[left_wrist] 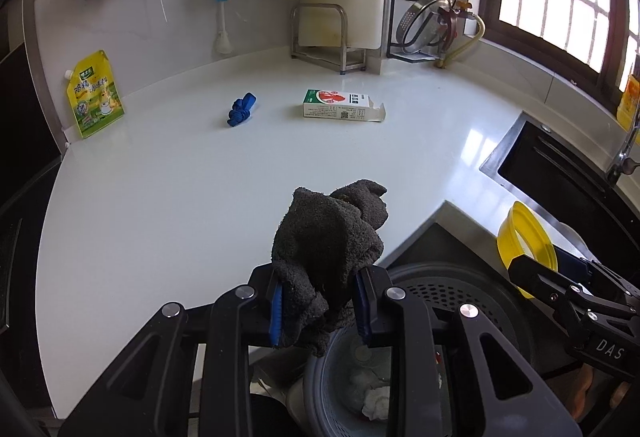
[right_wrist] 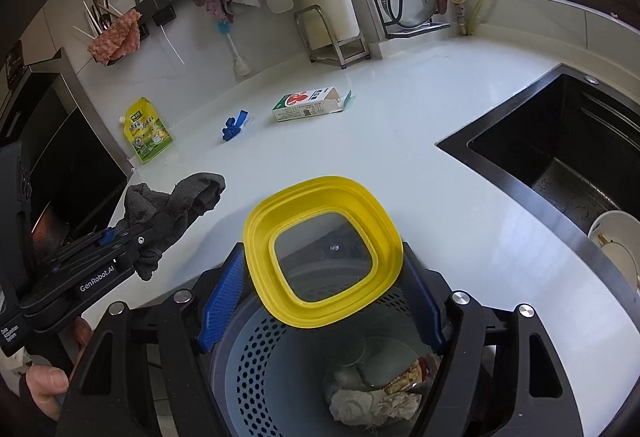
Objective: Collect trash
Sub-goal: 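Carry the cloth and yellow lid over the basket with both tools, then open both tools to drop the cloth and lid into the basket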
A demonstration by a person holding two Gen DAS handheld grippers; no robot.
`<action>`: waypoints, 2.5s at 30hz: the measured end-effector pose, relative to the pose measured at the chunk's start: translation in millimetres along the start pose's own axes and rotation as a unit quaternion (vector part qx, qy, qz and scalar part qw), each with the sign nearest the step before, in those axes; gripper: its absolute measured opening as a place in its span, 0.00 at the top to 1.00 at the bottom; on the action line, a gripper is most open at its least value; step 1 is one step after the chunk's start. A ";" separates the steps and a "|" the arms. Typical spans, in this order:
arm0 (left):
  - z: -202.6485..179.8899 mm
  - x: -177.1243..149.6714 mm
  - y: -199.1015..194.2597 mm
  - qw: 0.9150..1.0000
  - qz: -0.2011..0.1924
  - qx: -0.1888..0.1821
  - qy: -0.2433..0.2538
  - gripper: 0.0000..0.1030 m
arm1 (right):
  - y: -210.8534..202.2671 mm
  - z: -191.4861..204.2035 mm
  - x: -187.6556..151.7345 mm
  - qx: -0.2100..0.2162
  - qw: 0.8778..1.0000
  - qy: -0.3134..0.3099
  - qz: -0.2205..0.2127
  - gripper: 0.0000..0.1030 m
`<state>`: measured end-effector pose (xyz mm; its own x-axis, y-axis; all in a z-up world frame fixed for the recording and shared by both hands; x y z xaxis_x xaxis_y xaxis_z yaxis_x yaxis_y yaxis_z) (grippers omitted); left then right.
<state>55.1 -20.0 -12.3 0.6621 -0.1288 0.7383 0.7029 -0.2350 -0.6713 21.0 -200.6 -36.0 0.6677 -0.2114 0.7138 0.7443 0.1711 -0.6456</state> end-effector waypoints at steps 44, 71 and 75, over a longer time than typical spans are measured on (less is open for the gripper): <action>-44.1 -111.6 5.7 0.994 0.100 -0.036 0.017 0.74 | -25.9 -23.4 -111.1 -0.018 0.998 0.024 0.055 0.31; -32.6 -114.1 2.3 0.995 0.092 -0.027 0.000 0.37 | -28.8 -27.3 -109.2 -0.019 0.998 0.028 0.048 0.21; -30.8 -115.9 2.5 0.995 0.097 -0.030 -0.005 0.36 | -29.6 -27.3 -109.9 -0.019 0.998 0.027 0.048 0.21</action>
<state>-28.0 -35.3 -97.6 0.7865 -0.1679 0.5943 0.5451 -0.2634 -0.7959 -74.8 -208.8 -102.8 0.7332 -0.2475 0.6334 0.6753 0.1557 -0.7209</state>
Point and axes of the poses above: each gripper's, at about its wrist camera, not at the fingertips, and y roughly the way its jaws point, z to its left, x to its top, the point moved 1 cm from there along y, roughly the way its jaws point, and after that the axes turned 5 degrees about -x, right-handed, at the moved point
